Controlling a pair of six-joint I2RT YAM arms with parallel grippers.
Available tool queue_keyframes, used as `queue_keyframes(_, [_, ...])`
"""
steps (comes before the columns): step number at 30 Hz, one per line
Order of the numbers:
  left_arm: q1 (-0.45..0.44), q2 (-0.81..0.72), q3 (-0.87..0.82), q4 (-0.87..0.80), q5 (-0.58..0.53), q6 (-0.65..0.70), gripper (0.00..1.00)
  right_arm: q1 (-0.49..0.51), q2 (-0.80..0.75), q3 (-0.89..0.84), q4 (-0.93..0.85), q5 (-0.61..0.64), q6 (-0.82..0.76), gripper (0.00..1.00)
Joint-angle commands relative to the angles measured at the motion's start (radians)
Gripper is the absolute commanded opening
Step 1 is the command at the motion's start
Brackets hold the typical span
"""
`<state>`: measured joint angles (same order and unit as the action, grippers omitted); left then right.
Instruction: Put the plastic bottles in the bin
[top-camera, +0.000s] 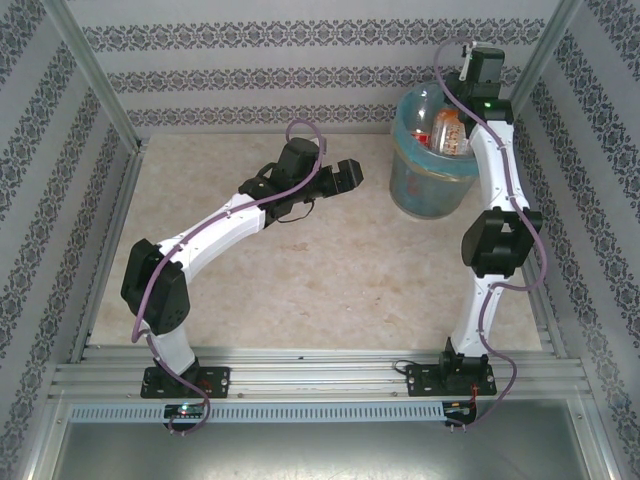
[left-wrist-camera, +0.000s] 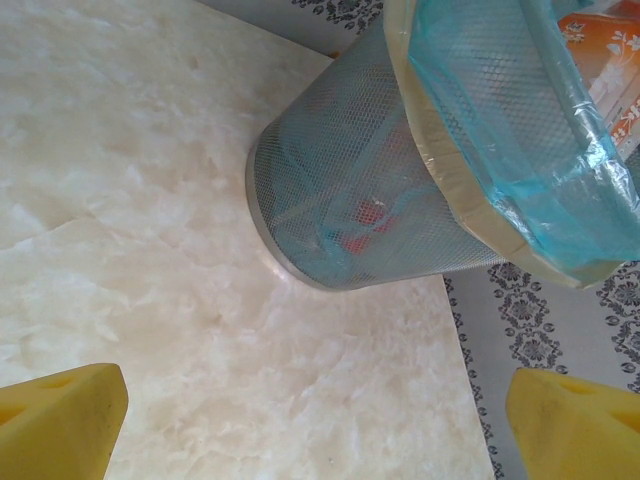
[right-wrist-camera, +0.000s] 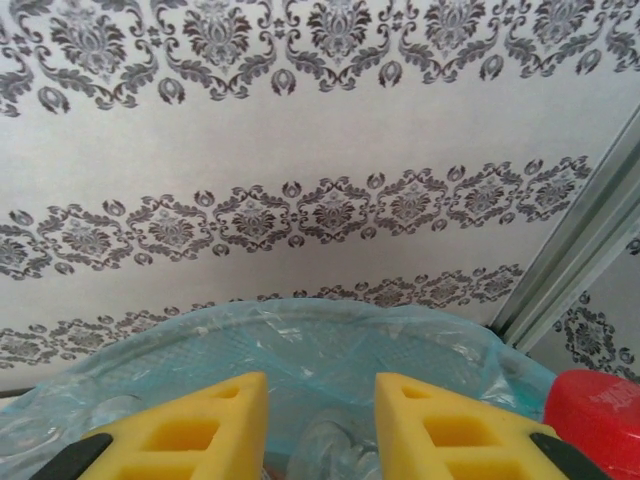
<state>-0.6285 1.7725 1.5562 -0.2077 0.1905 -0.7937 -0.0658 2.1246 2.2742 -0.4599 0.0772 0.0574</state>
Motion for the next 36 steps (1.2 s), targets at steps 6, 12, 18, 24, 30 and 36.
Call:
queue_keyframes(6, [-0.010, -0.014, -0.012, 0.028, -0.018, -0.013, 0.98, 0.006, -0.040, 0.029, -0.013, -0.051, 0.013, 0.76])
queue_keyframes(12, [-0.010, -0.030, -0.009, 0.024, -0.046, 0.015, 0.98, 0.031, -0.075, 0.142, -0.065, -0.019, -0.024, 0.97])
queue_keyframes(18, [-0.007, -0.062, -0.018, 0.018, -0.083, 0.059, 0.99, 0.055, -0.160, 0.151, -0.086, 0.030, -0.053, 0.98])
queue_keyframes(24, [0.032, -0.203, -0.179, 0.137, -0.121, 0.200, 1.00, 0.092, -0.341, -0.029, -0.073, 0.001, -0.028, 0.98])
queue_keyframes(30, [0.178, -0.441, -0.460, 0.277, -0.212, 0.317, 1.00, 0.149, -0.630, -0.450, 0.083, -0.031, -0.014, 0.98])
queue_keyframes(36, [0.327, -0.660, -0.670, 0.273, -0.371, 0.462, 1.00, 0.152, -0.941, -0.957, 0.267, 0.015, 0.023, 0.98])
